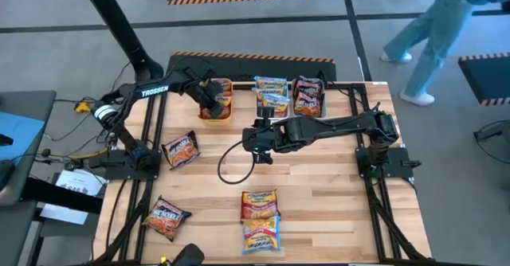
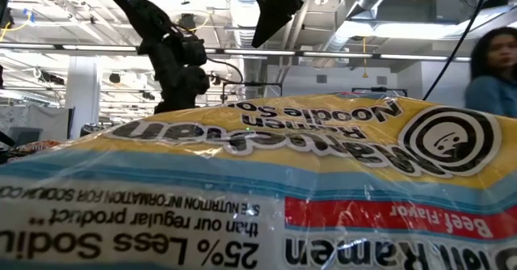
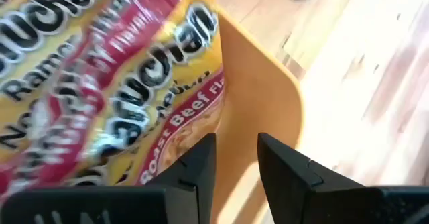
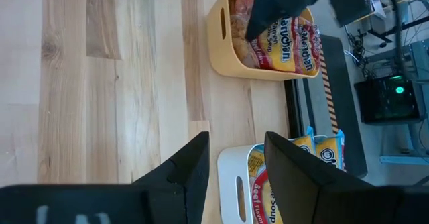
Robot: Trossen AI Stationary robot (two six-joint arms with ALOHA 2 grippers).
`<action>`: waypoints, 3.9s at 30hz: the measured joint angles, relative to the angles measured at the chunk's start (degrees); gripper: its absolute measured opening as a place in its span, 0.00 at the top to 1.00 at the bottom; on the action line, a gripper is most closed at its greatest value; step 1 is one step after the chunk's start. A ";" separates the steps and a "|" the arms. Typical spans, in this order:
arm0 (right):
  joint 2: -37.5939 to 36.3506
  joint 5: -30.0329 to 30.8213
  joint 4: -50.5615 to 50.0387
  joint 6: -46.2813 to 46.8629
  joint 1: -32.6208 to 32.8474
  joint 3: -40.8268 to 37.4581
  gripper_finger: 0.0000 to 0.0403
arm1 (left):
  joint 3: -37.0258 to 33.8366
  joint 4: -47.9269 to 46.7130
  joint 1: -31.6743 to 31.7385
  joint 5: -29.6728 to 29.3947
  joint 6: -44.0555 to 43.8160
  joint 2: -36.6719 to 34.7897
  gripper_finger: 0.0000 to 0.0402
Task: Sort Maruchan noodles
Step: Put the black noodle pack into the gray bin
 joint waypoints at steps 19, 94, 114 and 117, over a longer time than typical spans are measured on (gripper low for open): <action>0.00 -0.52 -8.49 5.32 0.16 0.02 0.59 | 13.60 -25.87 -0.33 0.72 4.10 -7.71 0.76; -37.22 -5.80 -14.51 44.86 10.19 -37.62 0.59 | -9.67 -32.41 -32.36 -21.05 -28.43 -43.02 0.57; -37.18 -8.76 -14.12 41.33 10.12 -37.62 0.59 | -31.95 -18.63 -36.06 -24.77 -34.88 -42.51 0.57; -37.18 -8.76 -14.12 41.35 10.12 -37.59 0.59 | -34.08 -15.26 -36.06 -24.82 -34.92 -42.10 0.57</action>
